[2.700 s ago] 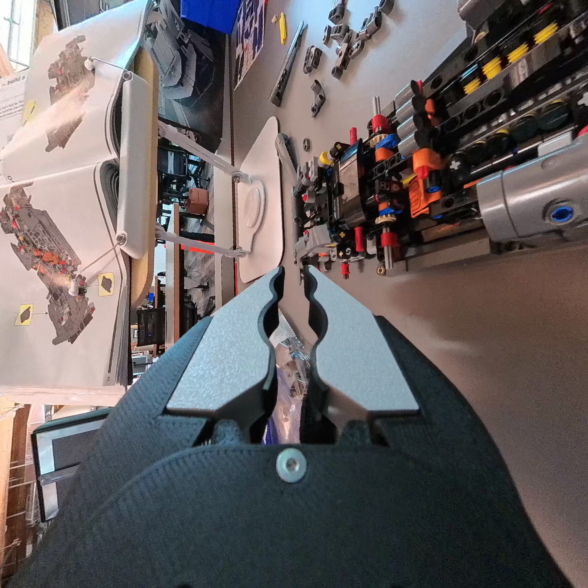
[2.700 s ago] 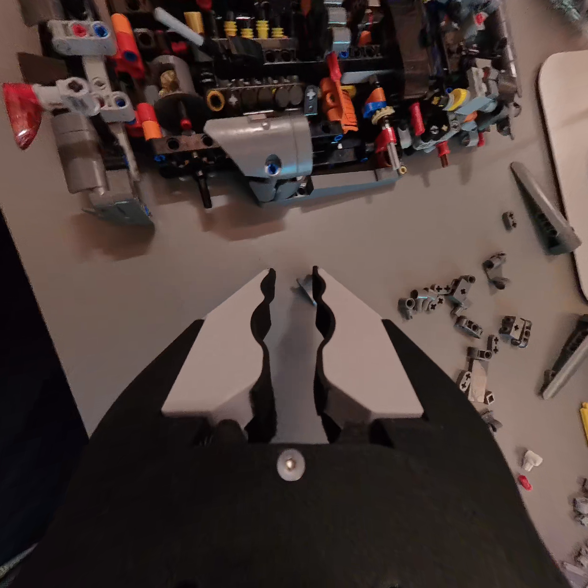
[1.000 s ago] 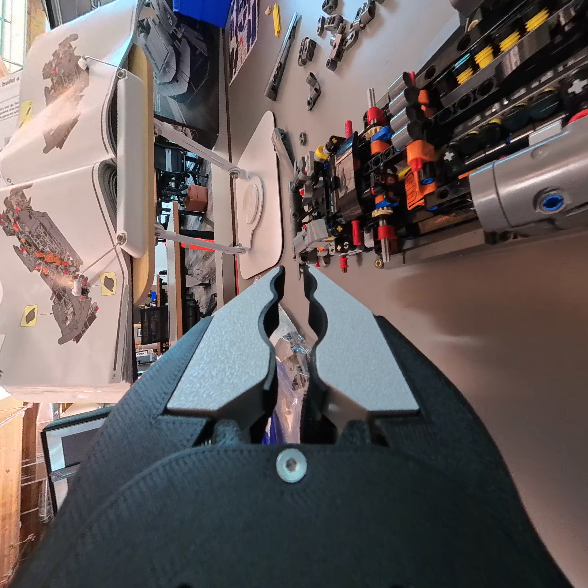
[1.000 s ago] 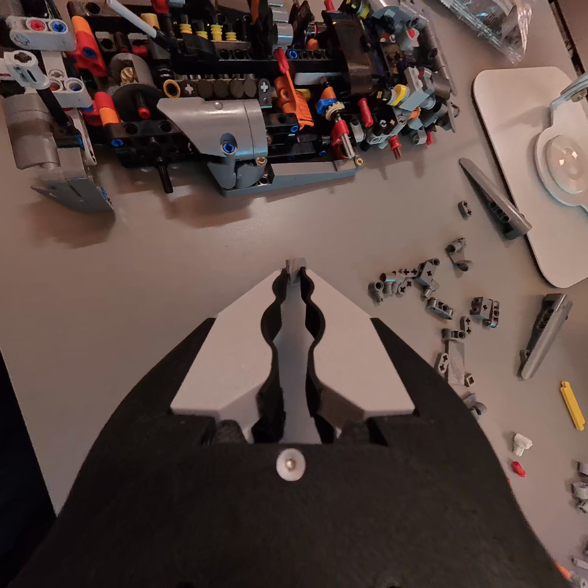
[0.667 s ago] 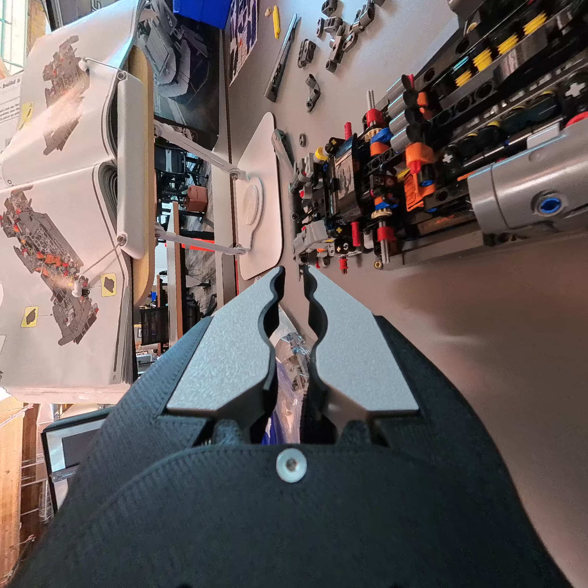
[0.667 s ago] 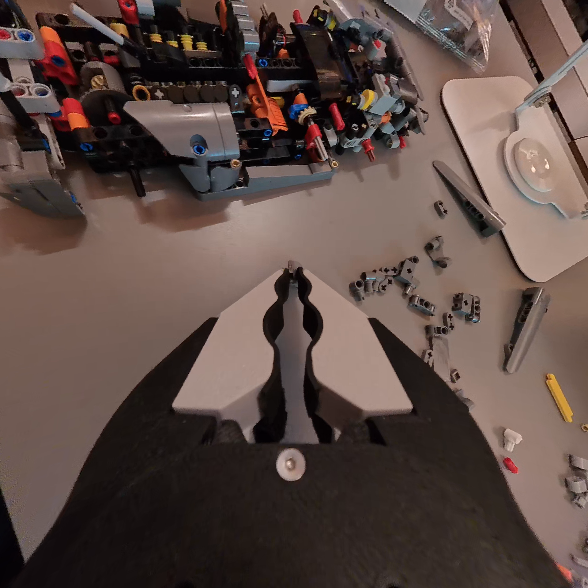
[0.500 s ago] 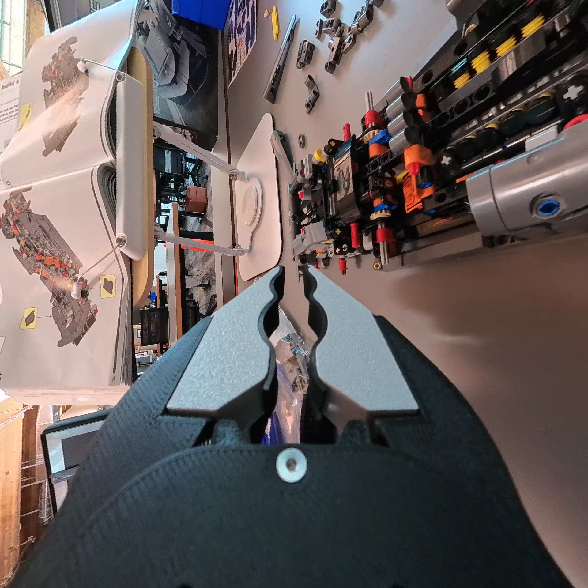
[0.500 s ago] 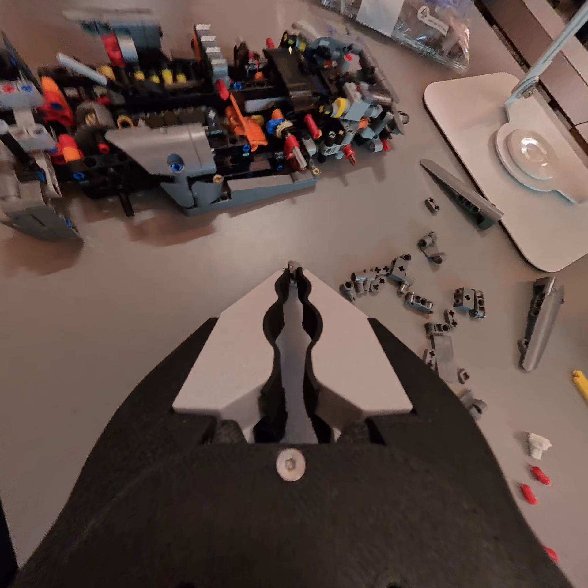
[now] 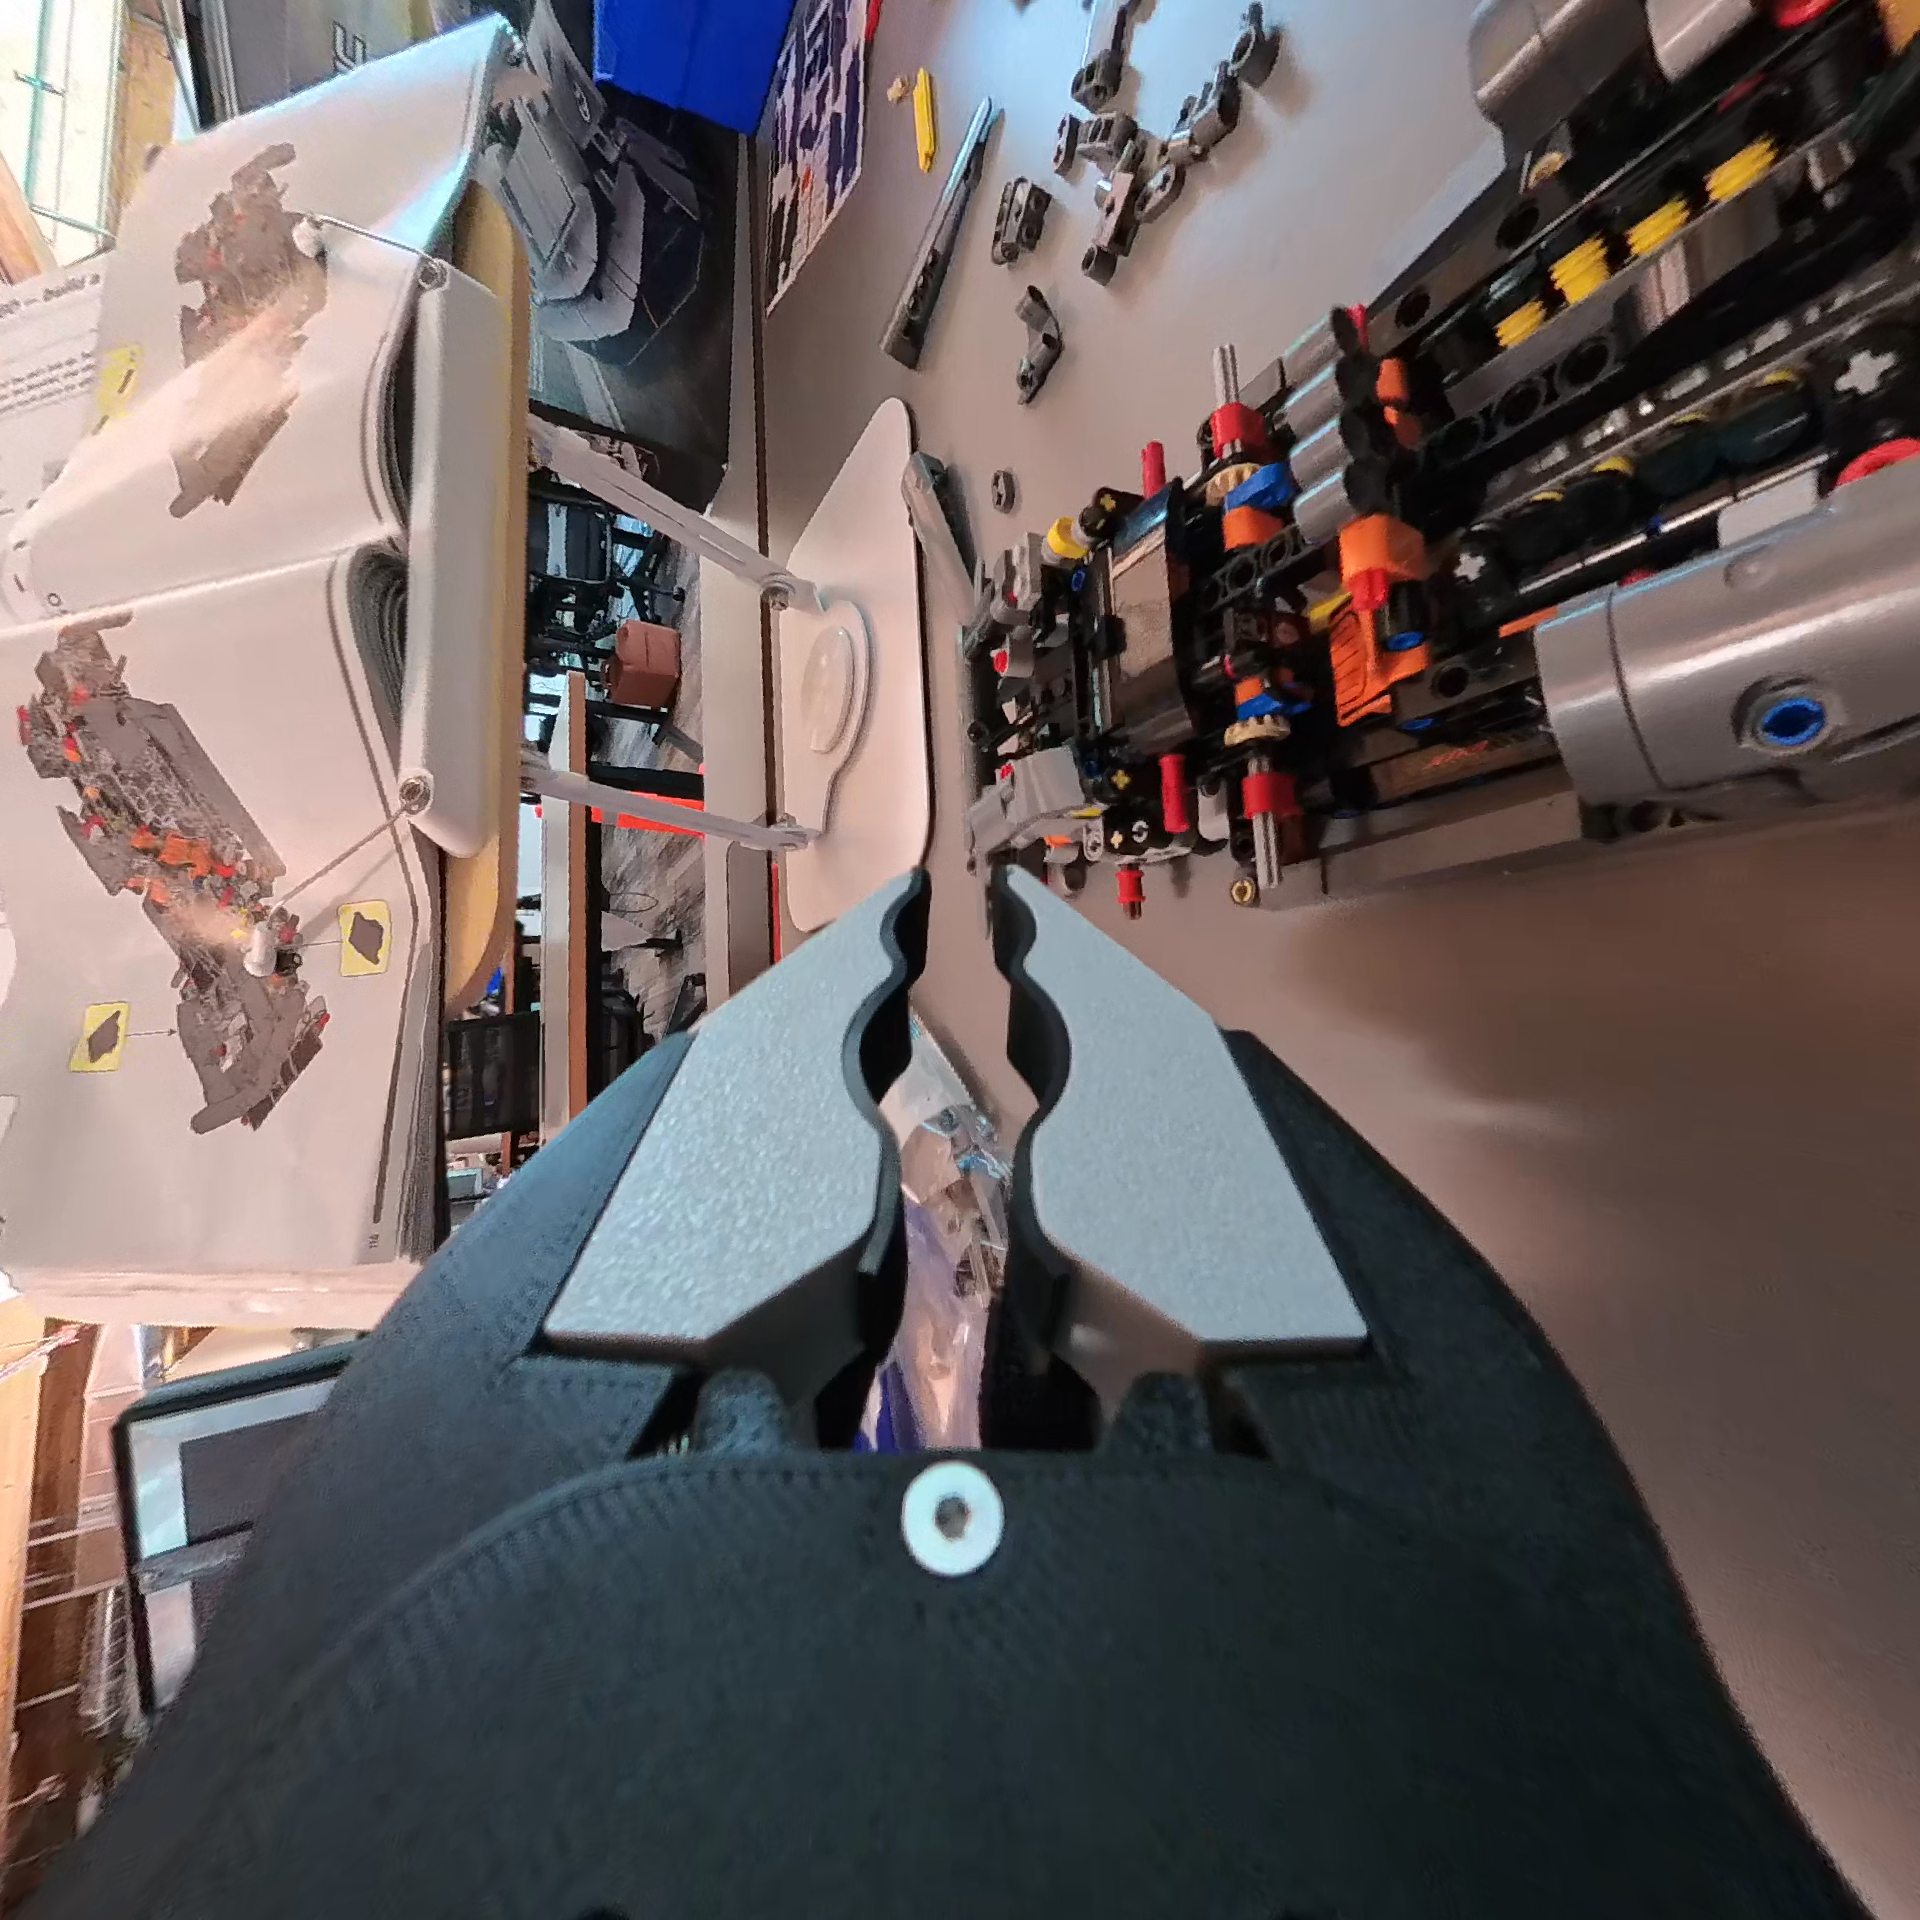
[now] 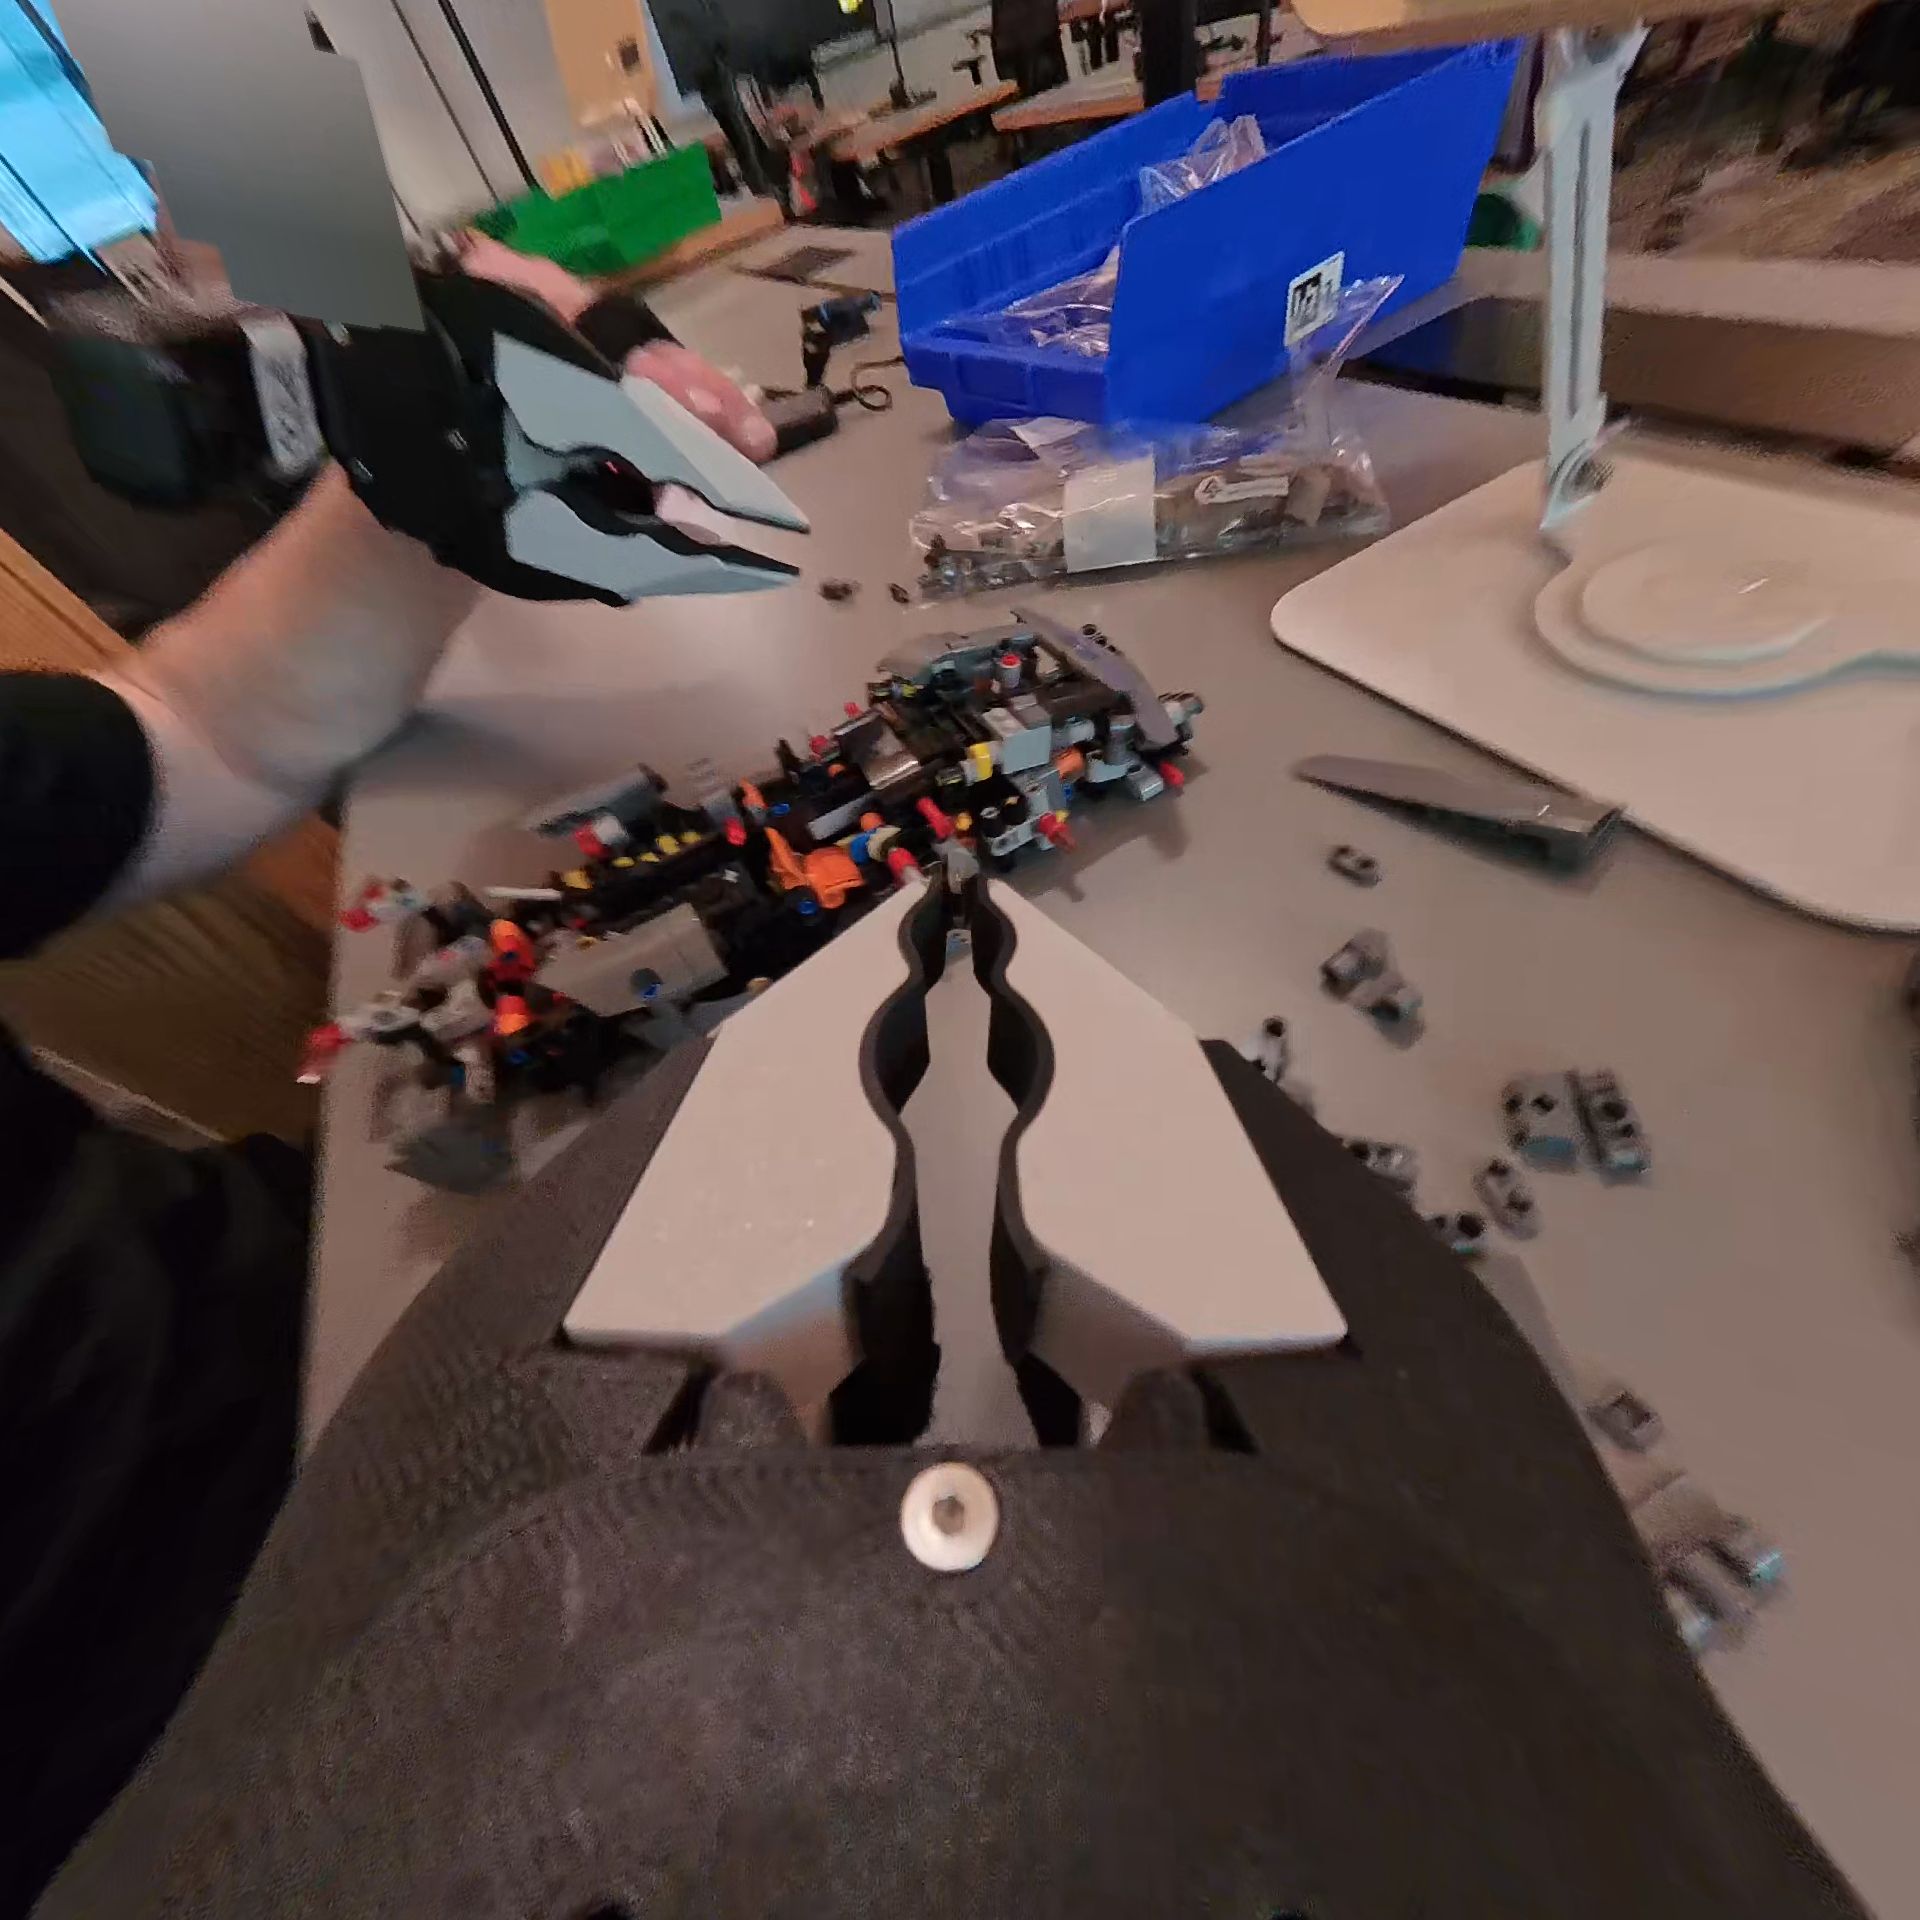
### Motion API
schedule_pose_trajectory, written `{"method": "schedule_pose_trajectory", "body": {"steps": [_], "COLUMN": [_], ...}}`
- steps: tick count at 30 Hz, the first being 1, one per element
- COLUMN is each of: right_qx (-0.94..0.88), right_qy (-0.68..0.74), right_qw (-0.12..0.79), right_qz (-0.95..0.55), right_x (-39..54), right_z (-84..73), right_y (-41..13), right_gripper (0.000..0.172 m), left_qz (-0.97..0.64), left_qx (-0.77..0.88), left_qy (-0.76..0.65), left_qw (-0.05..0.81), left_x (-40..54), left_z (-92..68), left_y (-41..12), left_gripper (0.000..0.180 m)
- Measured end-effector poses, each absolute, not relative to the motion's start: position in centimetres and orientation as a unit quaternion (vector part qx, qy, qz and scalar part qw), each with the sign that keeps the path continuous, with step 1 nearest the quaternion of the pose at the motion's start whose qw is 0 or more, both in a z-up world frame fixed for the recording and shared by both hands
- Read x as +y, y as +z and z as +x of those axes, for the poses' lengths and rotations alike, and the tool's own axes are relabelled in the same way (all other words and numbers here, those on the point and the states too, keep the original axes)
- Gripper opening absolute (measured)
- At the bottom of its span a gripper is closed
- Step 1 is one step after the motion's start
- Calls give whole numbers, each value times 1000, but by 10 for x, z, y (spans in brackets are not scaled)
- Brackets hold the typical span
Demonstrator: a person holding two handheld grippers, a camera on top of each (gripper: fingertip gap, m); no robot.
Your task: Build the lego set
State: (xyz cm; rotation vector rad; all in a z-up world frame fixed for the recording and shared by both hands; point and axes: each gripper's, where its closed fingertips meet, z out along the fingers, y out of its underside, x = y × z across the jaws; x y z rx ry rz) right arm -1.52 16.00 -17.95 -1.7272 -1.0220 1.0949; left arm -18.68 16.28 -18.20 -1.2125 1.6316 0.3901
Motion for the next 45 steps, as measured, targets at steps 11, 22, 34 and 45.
{"method": "schedule_pose_trajectory", "body": {"steps": [11,22,34,45], "right_qx": [-625,-687,-709,-716], "right_qy": [107,-23,-52,-46], "right_qw": [532,541,533,527], "right_qz": [-561,-484,-458,-456], "right_x": [172,181,187,187], "right_z": [-84,-106,-111,-113], "right_y": [-176,-200,-209,-211], "right_gripper": [1,1,1,1], "left_qz": [-495,-531,-539,-521], "left_qx": [702,718,726,749], "left_qy": [110,21,-18,-13], "left_qw": [499,450,426,408], "left_x": [178,220,219,206], "left_z": [-158,-124,-111,-109], "left_y": [-171,-185,-209,-214], "left_gripper": [6,0,0,0]}}
